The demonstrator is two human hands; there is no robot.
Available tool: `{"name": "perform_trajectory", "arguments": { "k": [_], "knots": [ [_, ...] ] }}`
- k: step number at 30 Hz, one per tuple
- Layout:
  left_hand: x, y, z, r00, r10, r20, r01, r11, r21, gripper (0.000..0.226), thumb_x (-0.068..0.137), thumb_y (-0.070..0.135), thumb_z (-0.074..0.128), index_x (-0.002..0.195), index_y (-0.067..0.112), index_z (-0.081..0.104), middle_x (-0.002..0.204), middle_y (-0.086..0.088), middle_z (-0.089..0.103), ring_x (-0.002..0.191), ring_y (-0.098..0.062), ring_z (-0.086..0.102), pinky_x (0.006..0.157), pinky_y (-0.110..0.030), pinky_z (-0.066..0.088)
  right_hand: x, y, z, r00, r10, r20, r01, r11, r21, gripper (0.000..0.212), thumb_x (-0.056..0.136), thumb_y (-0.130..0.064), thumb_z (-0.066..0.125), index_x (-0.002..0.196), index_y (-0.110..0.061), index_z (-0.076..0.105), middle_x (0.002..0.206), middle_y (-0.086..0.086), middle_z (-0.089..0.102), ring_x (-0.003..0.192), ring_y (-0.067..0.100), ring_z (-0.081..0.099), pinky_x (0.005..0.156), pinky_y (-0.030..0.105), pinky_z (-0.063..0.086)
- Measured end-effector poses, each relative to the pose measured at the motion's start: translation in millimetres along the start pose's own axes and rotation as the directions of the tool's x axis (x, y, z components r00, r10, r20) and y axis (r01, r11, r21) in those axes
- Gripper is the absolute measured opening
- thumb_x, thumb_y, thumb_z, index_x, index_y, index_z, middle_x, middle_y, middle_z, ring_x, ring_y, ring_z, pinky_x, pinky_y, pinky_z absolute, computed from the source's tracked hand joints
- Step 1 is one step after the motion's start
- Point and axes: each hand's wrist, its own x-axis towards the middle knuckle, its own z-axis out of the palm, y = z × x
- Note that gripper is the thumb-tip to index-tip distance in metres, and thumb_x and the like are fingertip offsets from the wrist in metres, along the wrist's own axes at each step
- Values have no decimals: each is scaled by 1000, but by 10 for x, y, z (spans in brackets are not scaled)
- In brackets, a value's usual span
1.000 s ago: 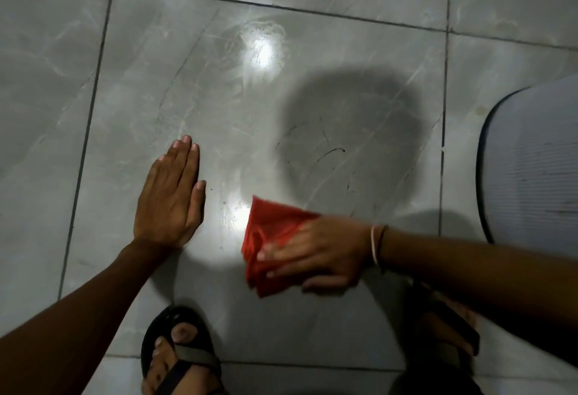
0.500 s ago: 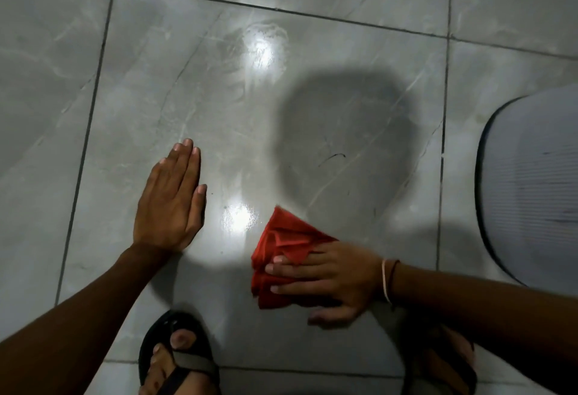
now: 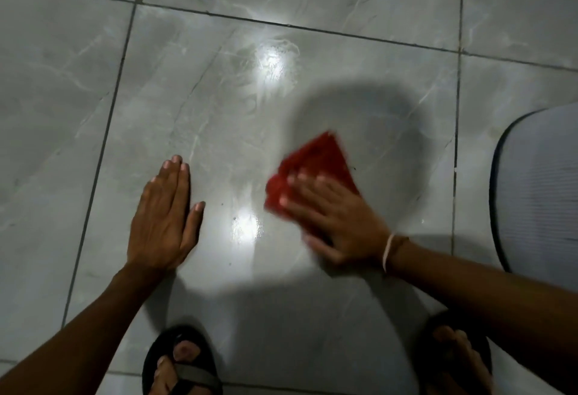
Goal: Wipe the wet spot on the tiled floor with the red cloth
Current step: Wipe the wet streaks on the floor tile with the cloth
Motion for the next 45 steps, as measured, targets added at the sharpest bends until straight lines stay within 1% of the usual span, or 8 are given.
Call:
{"name": "perform_trajectory", "arguments": {
  "k": [8,16,21,28,32,36,42,45],
  "knots": [
    [4,-57,39,1000,-21,1,21,1000,-19,65,107,35,30,163,4,21,173,-11,19,162,-23,15,131,-37,11,647,768,-194,846,-508,164,520,853,-39,53,106,-35,50,156,-18,44,168,15,37,160,29,30,133,36,19],
    [-31,-84,42,1000,-20,17,21,999,-28,64,108,35,28,164,5,20,173,-9,17,162,-20,12,131,-30,5,2017,751,-426,892,421,-167,-436,897,-68,59,109,-48,31,162,-23,32,173,12,25,162,28,22,134,44,18],
    [26,-33,37,999,-23,26,24,999,-31,65,107,35,28,164,5,19,173,-10,17,162,-21,13,131,-31,6,553,-140,-37,1000,-26,-6,26,999,-27,61,106,-44,45,160,-17,36,170,17,30,161,35,22,132,53,23],
    [-20,-98,107,1000,18,-21,-18,1000,-23,64,109,38,25,165,10,16,174,-9,15,162,-21,12,131,-35,9,-506,-43,129,807,-562,181,546,827,129,58,103,-42,56,156,-22,44,167,8,40,151,22,44,109,38,46],
    [-28,-147,98,998,50,-31,-50,999,-14,63,109,34,27,165,8,15,174,-11,15,162,-24,13,131,-44,16,-143,1014,-266,998,12,-64,-16,997,-70,54,107,-37,43,159,-24,39,171,9,31,160,27,28,130,54,30],
    [-19,-109,56,1000,12,-12,-12,1000,-26,64,107,32,31,164,5,19,173,-13,18,162,-25,15,131,-39,11,71,897,-285,700,675,-232,-673,732,101,61,108,-45,34,163,-23,26,174,11,21,164,26,15,136,51,14],
    [-6,-60,45,1000,13,-12,-13,999,-41,64,107,31,31,163,2,20,173,-15,19,162,-27,15,131,-42,13,-884,-425,150,977,-201,70,193,975,106,65,103,-49,52,160,-23,36,171,8,33,152,21,41,123,39,39],
    [-24,-83,55,999,27,-18,-28,999,-34,63,107,30,31,163,2,20,172,-16,20,162,-28,16,131,-47,17,-831,-160,109,993,-117,0,117,987,113,58,102,-42,54,156,-24,44,168,5,39,145,18,47,115,30,42]
  ]
}}
